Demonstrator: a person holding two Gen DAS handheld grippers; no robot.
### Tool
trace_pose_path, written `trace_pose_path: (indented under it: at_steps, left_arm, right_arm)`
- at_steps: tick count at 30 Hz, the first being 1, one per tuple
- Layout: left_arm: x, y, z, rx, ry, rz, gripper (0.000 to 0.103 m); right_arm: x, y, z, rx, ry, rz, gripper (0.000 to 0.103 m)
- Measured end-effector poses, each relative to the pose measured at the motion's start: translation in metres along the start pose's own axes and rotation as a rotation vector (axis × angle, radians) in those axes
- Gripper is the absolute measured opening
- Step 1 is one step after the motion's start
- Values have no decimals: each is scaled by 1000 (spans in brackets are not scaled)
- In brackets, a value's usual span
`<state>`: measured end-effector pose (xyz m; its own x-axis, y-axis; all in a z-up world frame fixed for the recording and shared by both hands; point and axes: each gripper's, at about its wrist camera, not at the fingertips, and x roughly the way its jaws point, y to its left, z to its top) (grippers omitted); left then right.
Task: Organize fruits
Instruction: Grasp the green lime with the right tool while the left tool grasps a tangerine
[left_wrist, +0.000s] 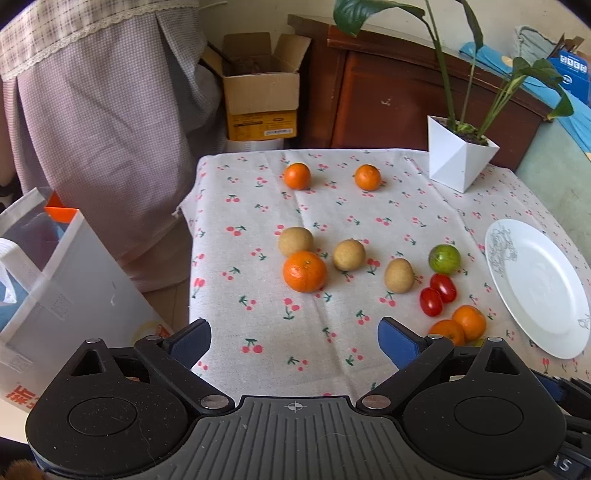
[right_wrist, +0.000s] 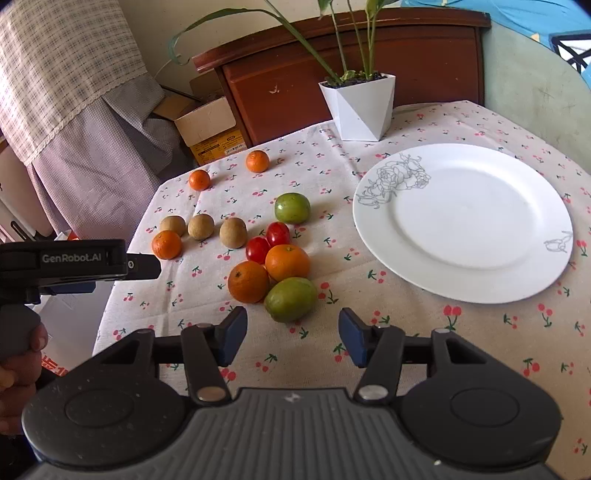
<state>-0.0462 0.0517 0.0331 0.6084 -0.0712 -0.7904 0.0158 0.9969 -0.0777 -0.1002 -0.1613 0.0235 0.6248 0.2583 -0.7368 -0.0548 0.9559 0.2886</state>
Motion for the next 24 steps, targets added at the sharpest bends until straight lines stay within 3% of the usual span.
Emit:
trace_pose_path:
  at_steps: [10, 12, 14, 24]
  left_arm:
    - [2, -18, -6, 56, 2, -61, 93]
    - [4, -21, -8, 63, 7, -75, 91]
    - [5, -25, -10, 70, 9, -88, 87]
    - [6, -44, -14, 96, 7, -185, 68]
  right_arm:
    - [13, -1, 2, -7, -28, -8, 48]
    - [14, 0, 2, -17, -34, -10, 43]
    - [15, 2, 3, -31, -38, -17, 35]
    - [-1, -11, 7, 8, -31, -37, 35]
